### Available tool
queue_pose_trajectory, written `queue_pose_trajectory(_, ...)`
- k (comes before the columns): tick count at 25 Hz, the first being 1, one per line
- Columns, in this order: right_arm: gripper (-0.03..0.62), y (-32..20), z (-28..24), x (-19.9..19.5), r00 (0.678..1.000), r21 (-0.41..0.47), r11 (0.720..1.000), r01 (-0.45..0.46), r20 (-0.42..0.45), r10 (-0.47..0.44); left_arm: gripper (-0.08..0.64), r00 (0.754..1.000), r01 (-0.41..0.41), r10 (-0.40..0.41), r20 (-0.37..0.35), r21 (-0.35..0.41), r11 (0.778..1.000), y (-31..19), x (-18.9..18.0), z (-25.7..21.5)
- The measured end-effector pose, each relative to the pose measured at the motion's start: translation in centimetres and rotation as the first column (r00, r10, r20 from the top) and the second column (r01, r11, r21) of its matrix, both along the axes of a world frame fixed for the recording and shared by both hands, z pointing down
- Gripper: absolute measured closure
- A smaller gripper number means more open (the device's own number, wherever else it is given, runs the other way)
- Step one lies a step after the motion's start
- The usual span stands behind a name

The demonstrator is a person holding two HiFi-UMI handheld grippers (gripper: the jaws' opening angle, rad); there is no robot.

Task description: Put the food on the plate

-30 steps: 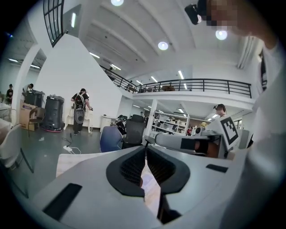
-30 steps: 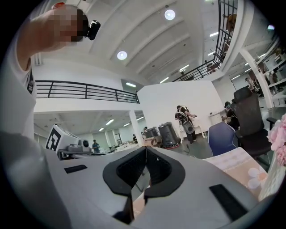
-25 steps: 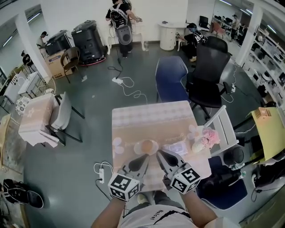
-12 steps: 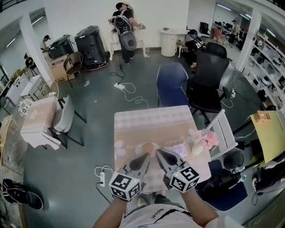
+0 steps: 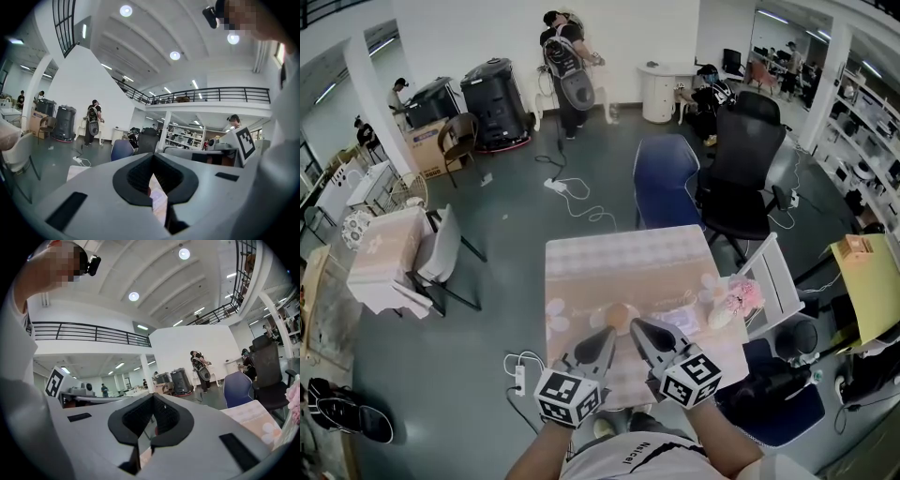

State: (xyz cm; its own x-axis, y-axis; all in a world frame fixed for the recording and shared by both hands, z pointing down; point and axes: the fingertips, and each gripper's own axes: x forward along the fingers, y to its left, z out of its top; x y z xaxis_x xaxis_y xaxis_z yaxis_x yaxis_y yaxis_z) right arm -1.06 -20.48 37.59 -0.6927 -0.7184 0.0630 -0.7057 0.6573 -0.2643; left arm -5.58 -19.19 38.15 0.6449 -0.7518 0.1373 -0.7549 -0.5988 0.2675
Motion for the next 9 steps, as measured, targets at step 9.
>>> queue_pose_trajectory(9,0.578,-0.62,0.21,-0.12,1.0,0.002,1.0,0.004,-0.004,-0.004,0.555,1.0,0.004,-0.004,0.001,-0.003,1.0,-0.64,-0.11,0.35)
